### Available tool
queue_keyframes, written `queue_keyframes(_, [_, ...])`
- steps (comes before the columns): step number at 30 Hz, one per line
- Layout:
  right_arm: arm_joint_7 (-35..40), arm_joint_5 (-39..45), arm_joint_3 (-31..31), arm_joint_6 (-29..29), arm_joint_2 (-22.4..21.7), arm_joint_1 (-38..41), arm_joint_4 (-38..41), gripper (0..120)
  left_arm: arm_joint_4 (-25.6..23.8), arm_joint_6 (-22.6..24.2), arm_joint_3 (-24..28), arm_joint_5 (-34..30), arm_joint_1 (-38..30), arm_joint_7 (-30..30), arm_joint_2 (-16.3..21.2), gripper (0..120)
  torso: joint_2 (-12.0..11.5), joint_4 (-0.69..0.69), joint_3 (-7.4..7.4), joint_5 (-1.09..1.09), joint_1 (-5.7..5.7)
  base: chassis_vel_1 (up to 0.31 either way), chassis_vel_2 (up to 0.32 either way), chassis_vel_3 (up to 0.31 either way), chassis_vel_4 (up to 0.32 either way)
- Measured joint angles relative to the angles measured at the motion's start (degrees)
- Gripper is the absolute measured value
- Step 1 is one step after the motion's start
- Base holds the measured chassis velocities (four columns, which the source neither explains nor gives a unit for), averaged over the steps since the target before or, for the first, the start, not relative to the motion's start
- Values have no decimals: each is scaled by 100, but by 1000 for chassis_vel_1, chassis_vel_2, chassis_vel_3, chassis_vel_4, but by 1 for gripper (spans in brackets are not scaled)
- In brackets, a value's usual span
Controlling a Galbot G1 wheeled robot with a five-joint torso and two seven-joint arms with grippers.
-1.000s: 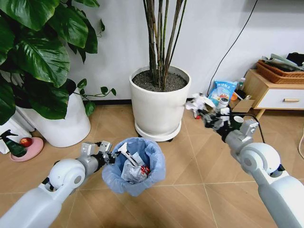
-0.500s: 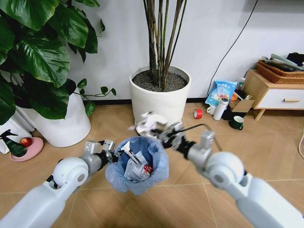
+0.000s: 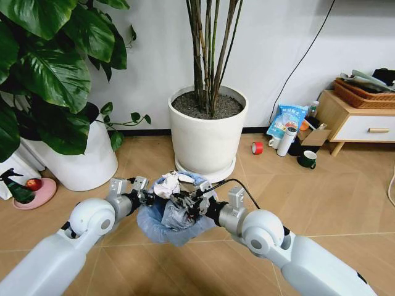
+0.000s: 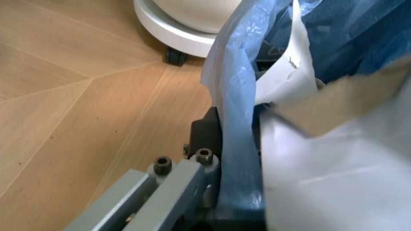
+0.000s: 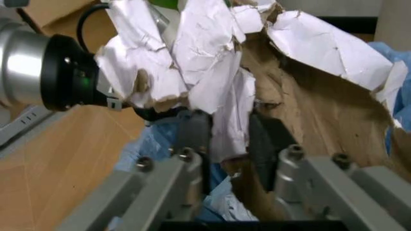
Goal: Pick up the trash bin and place the garbage on the floor into it.
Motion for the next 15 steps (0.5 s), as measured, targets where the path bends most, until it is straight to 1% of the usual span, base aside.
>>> queue_keyframes(1, [1, -1, 0, 0, 6, 0, -10, 28, 6, 0, 0, -1, -1, 2, 0, 0, 0, 0, 0, 0, 0, 0, 0, 0, 0])
queue_keyframes(2, [1, -2, 0, 0, 8, 0, -13, 30, 7, 0, 0, -2, -1, 3, 0, 0, 0, 0, 0, 0, 0, 0, 0, 0, 0])
queue_keyframes(4, [2, -11, 19, -10, 16, -13, -44, 42, 10, 0, -15, -11, -1, -1, -17, 0, 0, 0, 0, 0, 0, 0, 0, 0, 0])
queue_keyframes(5, [2, -11, 19, -10, 16, -13, -44, 42, 10, 0, -15, -11, -1, -1, -17, 0, 0, 0, 0, 0, 0, 0, 0, 0, 0])
queue_keyframes(8, [2, -52, 59, -12, 28, -45, -70, 53, 9, 0, -39, -52, -2, -33, -26, 0, 0, 0, 0, 0, 0, 0, 0, 0, 0])
queue_keyframes(9, [3, -67, 85, -12, 32, -63, -73, 59, 10, 0, -58, -63, -2, -39, -22, 0, 0, 0, 0, 0, 0, 0, 0, 0, 0])
queue_keyframes(10, [3, -67, 85, -12, 32, -63, -73, 59, 10, 0, -58, -63, -2, -39, -22, 0, 0, 0, 0, 0, 0, 0, 0, 0, 0])
queue_keyframes(11, [4, -86, 97, -12, 35, -74, -74, 63, 10, 0, -73, -68, 5, -40, -6, 0, 0, 0, 0, -1, 0, 0, 0, 0, 0])
queue_keyframes(12, [6, -106, 111, -9, 40, -78, -74, 70, 8, 0, -85, -68, 22, -40, 15, 0, 0, 0, 0, 1, 0, 0, 0, 0, 0])
queue_keyframes(13, [6, -116, 119, -4, 45, -77, -74, 73, 6, 0, -88, -68, 31, -37, 24, 0, 0, 0, 0, 0, 0, 0, 0, 0, 0])
queue_keyframes(14, [6, -116, 119, -4, 45, -77, -74, 73, 6, 0, -88, -68, 31, -37, 24, 0, 0, 0, 0, 0, 0, 0, 0, 0, 0])
queue_keyframes(15, [6, -128, 137, 12, 54, -71, -74, 79, 4, 0, -94, -68, 46, -31, 31, 0, 0, 0, 0, 0, 0, 0, 0, 0, 0])
